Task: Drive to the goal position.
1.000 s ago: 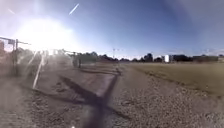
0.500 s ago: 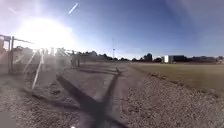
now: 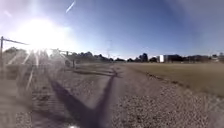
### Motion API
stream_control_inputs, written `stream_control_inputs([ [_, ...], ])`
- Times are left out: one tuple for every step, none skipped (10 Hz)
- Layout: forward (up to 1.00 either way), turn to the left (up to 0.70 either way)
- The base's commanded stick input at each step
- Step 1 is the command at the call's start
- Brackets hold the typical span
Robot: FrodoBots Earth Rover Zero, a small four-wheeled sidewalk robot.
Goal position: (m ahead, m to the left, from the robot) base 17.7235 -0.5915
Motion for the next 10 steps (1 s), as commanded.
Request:
stream_control_inputs([
  [0.5,0.0],
  [0.5,0.0],
  [0.5,0.0],
  [0.5,0.0],
  [0.5,0.0],
  [0.5,0.0],
  [0.5,0.0],
  [0.5,0.0],
  [0.5,0.0],
  [0.5,0.0],
])
